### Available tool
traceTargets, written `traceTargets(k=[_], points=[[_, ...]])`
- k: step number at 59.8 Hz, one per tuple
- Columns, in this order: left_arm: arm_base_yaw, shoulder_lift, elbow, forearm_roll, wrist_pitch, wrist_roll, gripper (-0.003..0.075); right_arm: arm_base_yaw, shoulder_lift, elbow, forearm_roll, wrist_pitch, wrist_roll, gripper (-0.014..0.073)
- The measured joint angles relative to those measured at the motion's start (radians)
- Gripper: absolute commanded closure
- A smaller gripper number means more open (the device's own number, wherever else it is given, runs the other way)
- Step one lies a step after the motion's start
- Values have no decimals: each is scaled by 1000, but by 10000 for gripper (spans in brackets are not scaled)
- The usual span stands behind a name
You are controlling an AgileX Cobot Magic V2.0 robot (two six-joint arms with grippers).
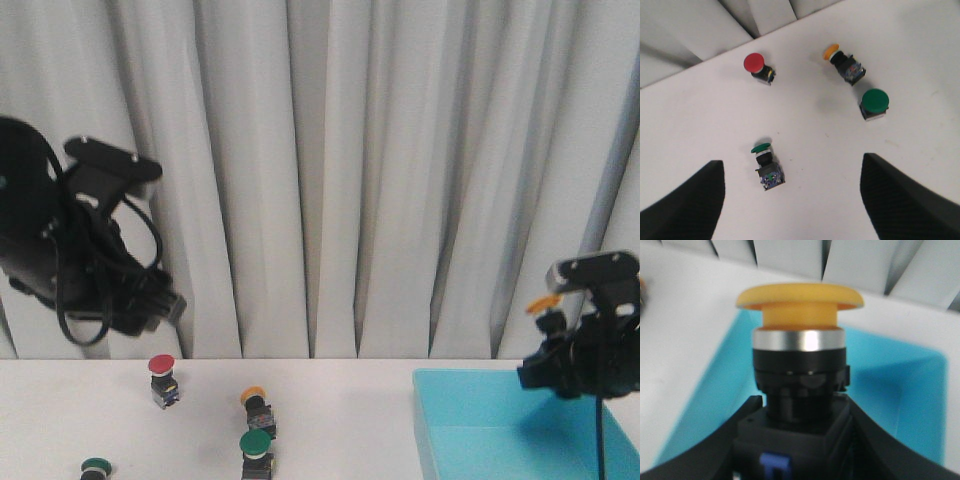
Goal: Pick red and yellow buttons and place in box
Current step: 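Lower the yellow button into the blue box with the right gripper and release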
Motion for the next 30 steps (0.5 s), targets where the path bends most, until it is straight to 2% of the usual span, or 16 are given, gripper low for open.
traceTargets(k=[14, 30], points=[[0, 0, 93, 3, -17, -3, 176, 0, 141, -1, -38, 23, 46, 535], [0, -1, 104, 4, -27, -4, 176, 0, 282, -1, -65, 50, 76, 499]])
